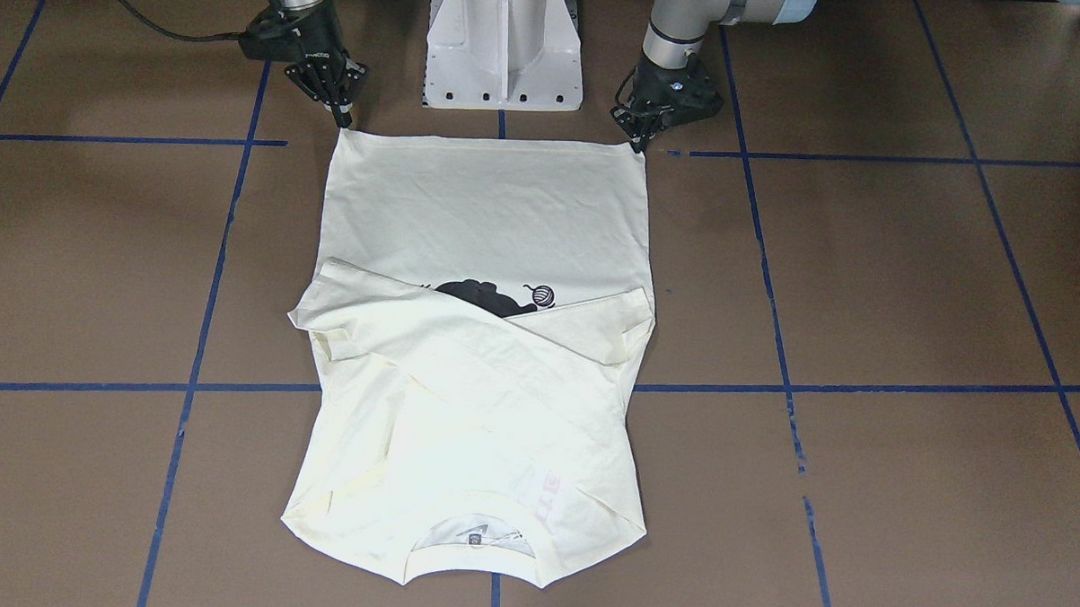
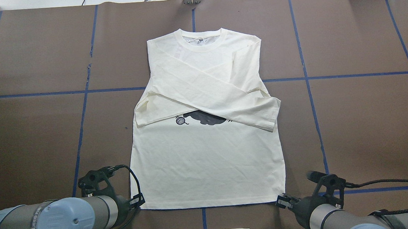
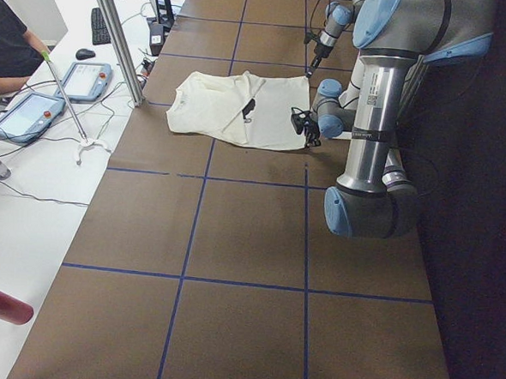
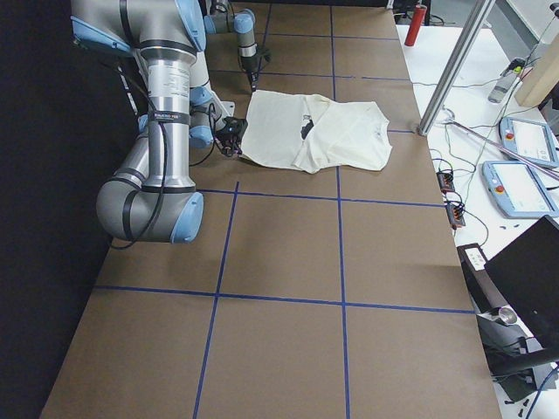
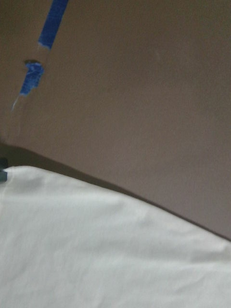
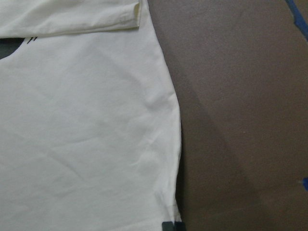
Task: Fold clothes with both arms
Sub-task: 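Close both grippers on the hem corners, then lift the hem with both grippers and fold it up onto the collar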
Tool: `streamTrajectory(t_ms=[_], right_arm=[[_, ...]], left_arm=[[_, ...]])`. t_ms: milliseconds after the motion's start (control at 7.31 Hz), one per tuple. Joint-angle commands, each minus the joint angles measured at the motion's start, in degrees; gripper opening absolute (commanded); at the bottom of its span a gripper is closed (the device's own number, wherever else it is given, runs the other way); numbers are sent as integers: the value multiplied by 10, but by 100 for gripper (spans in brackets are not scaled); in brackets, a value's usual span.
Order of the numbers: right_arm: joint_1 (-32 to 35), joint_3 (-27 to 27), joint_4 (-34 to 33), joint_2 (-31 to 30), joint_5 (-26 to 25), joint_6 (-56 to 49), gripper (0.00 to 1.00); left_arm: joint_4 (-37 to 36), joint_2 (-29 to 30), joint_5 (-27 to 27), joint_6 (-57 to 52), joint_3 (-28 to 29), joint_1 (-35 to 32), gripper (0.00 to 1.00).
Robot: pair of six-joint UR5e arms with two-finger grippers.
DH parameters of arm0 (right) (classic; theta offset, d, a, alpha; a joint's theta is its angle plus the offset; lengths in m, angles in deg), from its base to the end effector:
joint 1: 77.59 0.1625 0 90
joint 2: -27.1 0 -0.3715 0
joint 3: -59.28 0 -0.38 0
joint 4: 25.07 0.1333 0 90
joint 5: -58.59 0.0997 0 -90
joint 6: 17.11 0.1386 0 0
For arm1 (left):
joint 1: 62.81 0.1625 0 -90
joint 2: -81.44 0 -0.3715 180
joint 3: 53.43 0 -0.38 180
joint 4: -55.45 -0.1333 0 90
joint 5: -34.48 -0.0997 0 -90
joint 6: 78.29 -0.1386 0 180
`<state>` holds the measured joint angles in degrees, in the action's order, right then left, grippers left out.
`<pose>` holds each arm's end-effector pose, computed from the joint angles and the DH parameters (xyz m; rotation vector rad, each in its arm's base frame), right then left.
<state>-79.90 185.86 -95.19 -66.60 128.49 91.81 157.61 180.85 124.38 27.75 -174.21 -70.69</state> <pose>-0.4660 -0.1623 0.3263 0.1533 -0.9624 0.4282 0.4984 -0.2038 0.2895 -0.0638 0.9178 -0.3887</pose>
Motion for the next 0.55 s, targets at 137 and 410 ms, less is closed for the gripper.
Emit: streamTrajectory(t_ms=[137,410], right_arm=[[-22,37,-2,-3,17,0,0],[-29,55,-2,-6,15,0,0]], left_arm=[[-57,-24,11,22,-93,8,0],[-65,-39,19,35,-137,22,0]])
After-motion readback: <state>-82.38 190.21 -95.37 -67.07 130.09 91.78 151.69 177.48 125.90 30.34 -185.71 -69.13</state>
